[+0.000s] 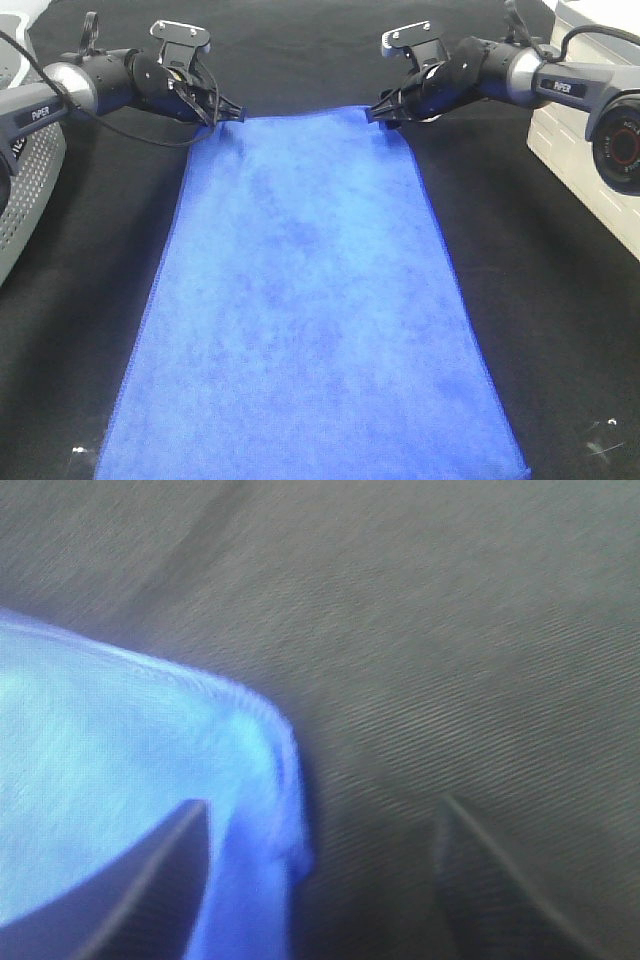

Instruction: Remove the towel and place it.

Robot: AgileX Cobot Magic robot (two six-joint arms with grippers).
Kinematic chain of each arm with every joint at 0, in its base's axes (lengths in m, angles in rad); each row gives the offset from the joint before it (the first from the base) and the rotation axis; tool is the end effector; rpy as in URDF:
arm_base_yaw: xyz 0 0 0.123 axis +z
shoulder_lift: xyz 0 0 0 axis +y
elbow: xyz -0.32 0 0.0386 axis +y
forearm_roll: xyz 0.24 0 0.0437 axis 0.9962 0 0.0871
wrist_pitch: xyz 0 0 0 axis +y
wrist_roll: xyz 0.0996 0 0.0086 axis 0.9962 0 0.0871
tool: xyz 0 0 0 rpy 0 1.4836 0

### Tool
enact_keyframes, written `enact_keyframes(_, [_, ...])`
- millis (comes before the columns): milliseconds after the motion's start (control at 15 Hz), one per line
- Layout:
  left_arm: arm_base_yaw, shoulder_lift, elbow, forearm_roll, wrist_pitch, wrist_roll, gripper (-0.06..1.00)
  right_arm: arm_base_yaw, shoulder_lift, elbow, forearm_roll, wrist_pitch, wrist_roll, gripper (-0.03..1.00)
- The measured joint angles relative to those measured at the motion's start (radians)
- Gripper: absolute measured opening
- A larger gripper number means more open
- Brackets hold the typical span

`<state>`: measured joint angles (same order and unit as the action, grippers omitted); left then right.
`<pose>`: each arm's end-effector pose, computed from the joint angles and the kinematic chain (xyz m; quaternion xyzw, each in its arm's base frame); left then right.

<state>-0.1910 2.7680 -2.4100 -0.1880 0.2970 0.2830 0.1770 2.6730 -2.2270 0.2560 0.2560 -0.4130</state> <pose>0.6239 -0.1262 0.1073 0.1413 0.8640 -0.0452 0.4812 0.6094 0.1155 0.1120 -0.1654 0.8702 0.0312 0.4631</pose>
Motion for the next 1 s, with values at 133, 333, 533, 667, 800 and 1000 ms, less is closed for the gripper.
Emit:
enact_keyframes(133, [0.0,0.0,0.0,0.012,-0.047,0.0,0.5,-0.016,0.0,0.0,0.001,-0.023,0.0,0.66])
enact_keyframes(333, [0.0,0.0,0.0,0.012,-0.064,0.0,0.57,-0.033,0.003,0.0,0.001,-0.057,0.0,0.66])
enact_keyframes(533, [0.0,0.0,0.0,0.001,-0.064,0.0,0.57,-0.033,0.003,0.0,0.062,-0.062,0.0,0.66])
enact_keyframes(667, [0.0,0.0,0.0,-0.016,-0.06,0.0,0.57,-0.033,0.005,0.0,0.103,-0.062,0.0,0.65])
enact_keyframes(800, [0.0,0.0,0.0,-0.023,-0.016,0.0,0.57,-0.033,0.009,0.0,0.106,-0.039,0.0,0.65])
enact_keyframes(1000, [0.0,-0.034,0.0,-0.012,0.211,-0.001,0.59,-0.033,-0.024,0.001,0.106,0.156,0.0,0.65])
